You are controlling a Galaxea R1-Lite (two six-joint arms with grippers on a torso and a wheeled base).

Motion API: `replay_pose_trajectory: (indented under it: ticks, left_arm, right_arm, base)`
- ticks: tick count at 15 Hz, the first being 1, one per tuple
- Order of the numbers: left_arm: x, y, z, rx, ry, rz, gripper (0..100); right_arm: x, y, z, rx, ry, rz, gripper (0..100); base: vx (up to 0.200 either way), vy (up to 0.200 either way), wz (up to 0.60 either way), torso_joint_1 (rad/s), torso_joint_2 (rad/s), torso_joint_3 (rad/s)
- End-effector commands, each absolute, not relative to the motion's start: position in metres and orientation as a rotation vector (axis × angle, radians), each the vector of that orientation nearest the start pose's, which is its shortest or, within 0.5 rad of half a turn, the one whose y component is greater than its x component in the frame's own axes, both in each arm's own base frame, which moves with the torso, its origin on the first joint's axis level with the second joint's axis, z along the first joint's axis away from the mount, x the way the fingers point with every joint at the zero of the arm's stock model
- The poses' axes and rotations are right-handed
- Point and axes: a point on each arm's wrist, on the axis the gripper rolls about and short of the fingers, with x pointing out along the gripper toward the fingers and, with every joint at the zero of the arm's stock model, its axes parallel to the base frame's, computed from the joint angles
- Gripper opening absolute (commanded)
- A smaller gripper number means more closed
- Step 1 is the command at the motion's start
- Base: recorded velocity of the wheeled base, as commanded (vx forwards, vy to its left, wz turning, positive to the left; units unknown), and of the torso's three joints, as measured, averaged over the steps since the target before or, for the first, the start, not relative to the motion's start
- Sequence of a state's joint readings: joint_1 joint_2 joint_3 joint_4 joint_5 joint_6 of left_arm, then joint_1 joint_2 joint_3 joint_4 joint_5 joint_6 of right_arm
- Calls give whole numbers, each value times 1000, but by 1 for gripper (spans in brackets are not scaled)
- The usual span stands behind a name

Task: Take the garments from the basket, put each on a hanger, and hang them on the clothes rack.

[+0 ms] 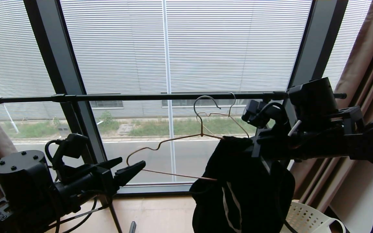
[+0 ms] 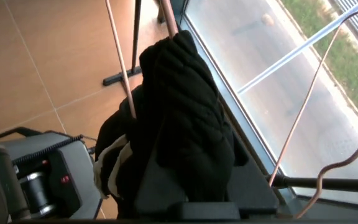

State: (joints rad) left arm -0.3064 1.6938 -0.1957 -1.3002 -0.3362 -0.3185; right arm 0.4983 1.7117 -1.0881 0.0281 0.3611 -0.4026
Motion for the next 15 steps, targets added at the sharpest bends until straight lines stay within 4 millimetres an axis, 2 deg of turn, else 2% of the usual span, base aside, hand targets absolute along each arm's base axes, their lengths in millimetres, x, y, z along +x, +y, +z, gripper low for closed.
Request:
replay_pose_trajectory:
  ticks: [1,5,8,11,15]
  left_arm:
    - [198,-68,109,-362,334,-624,100]
    - [192,-71,79,-421,530,-711,100]
    - [200,-76,62,-451,626,-731,100]
    - [209,-86,55,-455,653,-749,100]
    - [217,-102,53,-470,629,-804,100]
  right_arm:
    - [269,149,192,-381,474,942,0]
    - [269,144,186,-311,378,999,0]
    - [255,139,197,-277,306,1108,0]
    - [250,138,204,-256,269,1176,0]
    - [242,134,204,-247,262,1217,0]
  base:
    - [0,0,0,0,0,0]
    - [0,0,0,0,0,0]
    - [0,0,0,0,0,0]
    - [0,0,0,0,0,0]
    - [0,0,0,0,0,0]
